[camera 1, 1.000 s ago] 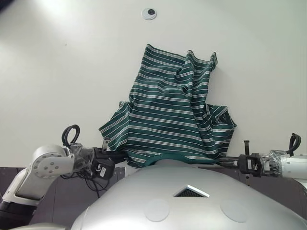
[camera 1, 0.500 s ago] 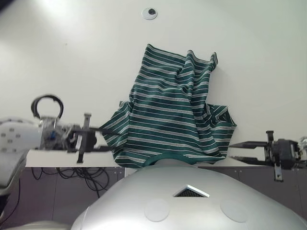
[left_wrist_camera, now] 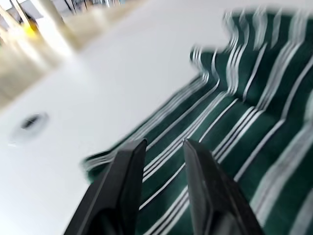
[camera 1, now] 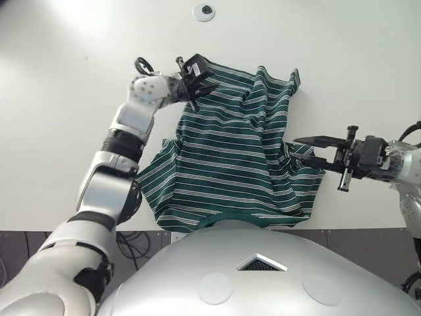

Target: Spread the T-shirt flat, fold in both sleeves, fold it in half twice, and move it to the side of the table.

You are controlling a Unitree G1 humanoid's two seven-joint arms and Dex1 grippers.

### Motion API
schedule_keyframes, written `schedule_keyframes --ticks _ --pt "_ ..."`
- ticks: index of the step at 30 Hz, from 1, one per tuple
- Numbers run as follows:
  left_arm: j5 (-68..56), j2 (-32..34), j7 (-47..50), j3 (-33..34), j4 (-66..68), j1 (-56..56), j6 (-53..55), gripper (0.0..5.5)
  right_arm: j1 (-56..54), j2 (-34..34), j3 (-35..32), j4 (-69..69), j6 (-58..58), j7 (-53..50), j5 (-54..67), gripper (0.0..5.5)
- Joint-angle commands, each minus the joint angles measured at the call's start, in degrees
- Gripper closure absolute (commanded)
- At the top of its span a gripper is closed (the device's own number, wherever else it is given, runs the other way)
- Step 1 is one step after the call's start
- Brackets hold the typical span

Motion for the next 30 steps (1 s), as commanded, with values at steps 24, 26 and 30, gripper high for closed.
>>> schedule_keyframes --ticks 24,26,30 --pt "-1.43 7.75 -1.33 12.09 15.3 -1.0 -17.42 4.15 -22.43 10.88 16.22 28.18 -3.58 -22.19 -42.75 4.31" --pt "-1.05 8.23 -0.69 12.32 15.54 -0.75 -17.14 4.15 -19.15 7.03 16.22 26.99 -3.17 -19.89 -43.8 4.31" --pt "0.26 9.27 0.9 12.35 16.29 -0.36 -15.87 4.15 -12.05 -0.76 15.9 21.89 -2.45 -14.59 -42.66 4.31"
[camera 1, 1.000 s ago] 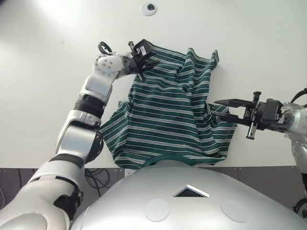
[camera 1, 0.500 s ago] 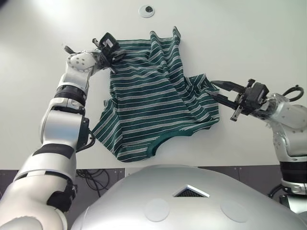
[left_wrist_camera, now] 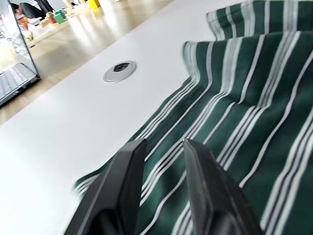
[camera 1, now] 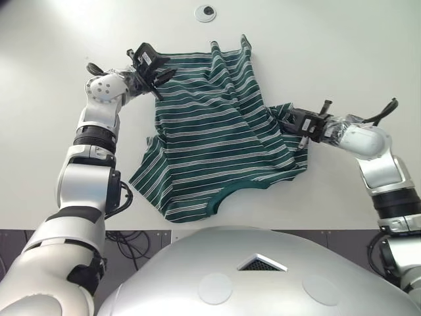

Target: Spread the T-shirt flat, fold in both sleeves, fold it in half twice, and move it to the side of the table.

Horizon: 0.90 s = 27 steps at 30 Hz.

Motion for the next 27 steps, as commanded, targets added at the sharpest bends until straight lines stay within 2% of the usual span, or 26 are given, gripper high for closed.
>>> schedule_keyframes --ticks 1,6,12,15,18,22,27 --pt "2.47 1.56 1.67 -0.3 1.58 0.86 2.24 4.15 9.04 -8.07 0.15 -3.93 2.32 7.04 0.34 4.31" --pt "8.11 2.79 3.05 -3.85 8.62 2.57 6.07 4.15 15.22 -12.48 -2.72 -12.26 4.49 11.63 7.91 4.31" --pt "8.81 2.92 4.59 -4.24 10.33 2.56 3.21 4.15 17.31 -12.32 -6.16 -14.33 3.86 11.93 10.94 4.31" --pt "1.37 0.4 2.48 1.17 3.97 0.75 -3.43 4.15 16.89 -11.21 -6.55 -14.74 3.93 12.1 11.9 4.31" --pt "-4.64 -3.1 -1.52 2.9 -8.19 1.09 -2.57 4.15 16.68 -10.72 -6.13 -14.04 3.57 12.07 11.39 4.31" --pt "-3.75 -6.91 -2.98 -1.44 -19.12 3.96 2.86 4.15 16.87 -10.54 -6.65 -13.58 2.65 11.53 11.37 4.31" --pt "-0.21 -8.36 -2.21 -4.74 -16.68 4.53 6.25 4.15 13.22 -7.77 -10.27 -13.92 3.92 7.95 14.74 4.31"
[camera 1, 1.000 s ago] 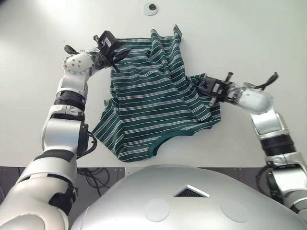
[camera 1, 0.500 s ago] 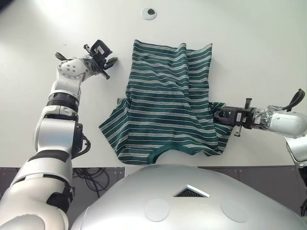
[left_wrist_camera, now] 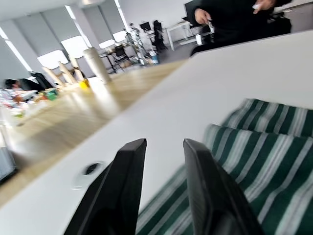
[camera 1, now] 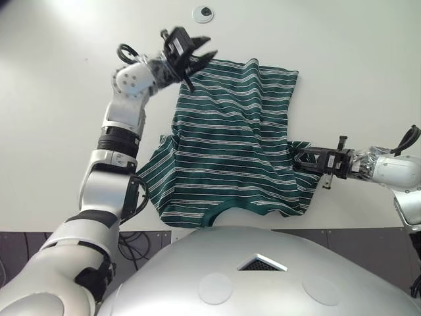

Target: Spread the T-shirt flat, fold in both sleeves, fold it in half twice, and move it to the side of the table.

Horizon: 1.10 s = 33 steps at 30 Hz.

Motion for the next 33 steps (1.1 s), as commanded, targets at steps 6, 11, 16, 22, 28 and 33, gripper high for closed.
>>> schedule_keyframes --ticks 6,11,16,22,28,33 --pt "9.01 0.18 7.3 -3.53 21.35 -6.12 8.23 4.15 -2.55 1.53 -2.41 -0.08 1.63 -1.56 1.5 4.31" --pt "11.57 2.72 12.82 -3.58 30.04 -8.31 7.46 4.15 3.85 -2.55 0.58 -1.07 1.11 3.97 -0.71 4.31" --pt "11.49 4.6 13.6 -2.97 32.18 -8.0 5.75 4.15 4.21 -2.88 4.11 3.26 0.27 2.96 -7.9 4.31" --pt "10.85 7.87 13.92 -1.46 32.87 -7.28 5.04 4.15 6.78 -6.39 3.57 3.72 0.93 3.13 -7.66 4.31" --pt "7.02 8.34 6.97 1.84 29.23 -5.4 -0.02 4.15 5.11 -4.78 1.93 2.8 -0.48 1.28 -5.16 4.31" --pt "2.87 6.97 -1.07 3.01 18.95 -2.39 -5.69 4.15 0.01 1.82 0.21 0.8 -3.45 -2.34 0.64 4.31"
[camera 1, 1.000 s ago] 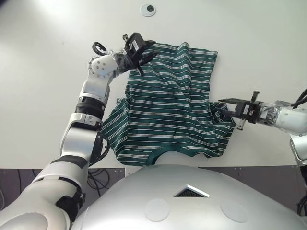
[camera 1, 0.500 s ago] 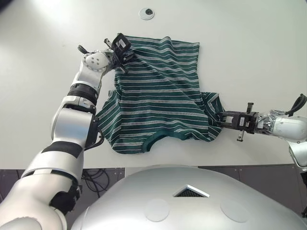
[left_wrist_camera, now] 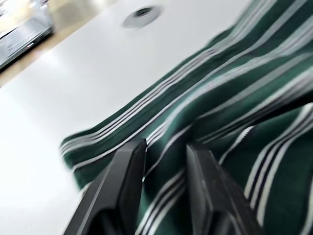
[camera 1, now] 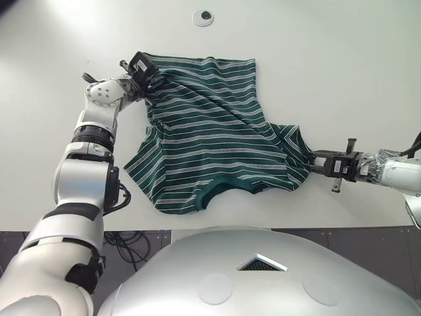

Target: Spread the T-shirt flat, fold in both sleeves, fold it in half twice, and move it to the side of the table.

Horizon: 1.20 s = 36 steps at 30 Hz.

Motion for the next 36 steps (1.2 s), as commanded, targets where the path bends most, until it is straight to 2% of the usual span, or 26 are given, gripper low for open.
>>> schedule_keyframes --ticks 1,4,7,11,15,18,22,26,28,36 --pt "-3.89 -1.45 -6.12 1.06 -9.01 3.72 -3.22 4.15 -3.42 5.15 -0.16 -0.52 -1.16 -2.07 2.97 4.31" --pt "-8.92 -1.06 -7.73 4.04 -20.74 6.37 -3.92 4.15 -4.89 7.24 -1.52 -1.83 -1.59 -3.01 5.28 4.31" --pt "-14.47 2.89 -8.58 8.51 -36.59 10.88 -0.78 4.15 -3.28 6.44 -3.24 -3.56 -1.3 -1.87 8.06 4.31" --pt "-24.32 10.99 -19.75 6.48 -63.05 31.13 7.48 4.15 1.36 4.16 -4.51 -7.01 -1.04 3.09 13.49 4.31" --pt "-26.27 20.32 -29.68 3.27 -77.74 52.34 9.48 4.15 2.19 3.47 -4.02 -6.08 -0.82 4.63 11.08 4.31" --pt "-22.93 22.64 -30.72 2.28 -79.73 59.75 7.25 4.15 0.67 4.06 -3.22 -3.59 -1.14 3.45 6.51 4.31" --pt "-16.9 24.27 -29.46 1.91 -78.27 63.53 3.82 4.15 0.26 3.6 -1.49 -0.64 -1.55 3.4 0.81 4.31" --pt "1.73 26.52 -21.69 -0.52 -67.07 60.63 -3.27 4.15 0.18 3.45 -0.64 1.56 -1.91 3.52 -2.12 4.31" --pt "6.08 28.06 -19.74 -1.61 -63.42 60.3 -4.21 4.15 -0.7 3.28 0.14 3.71 -2.39 2.95 -4.77 4.31" --pt "0.44 37.38 -23.27 -1.55 -66.15 67.99 0.69 4.15 -8.04 4.58 0.02 15.27 -2.36 -6.72 -12.98 4.31"
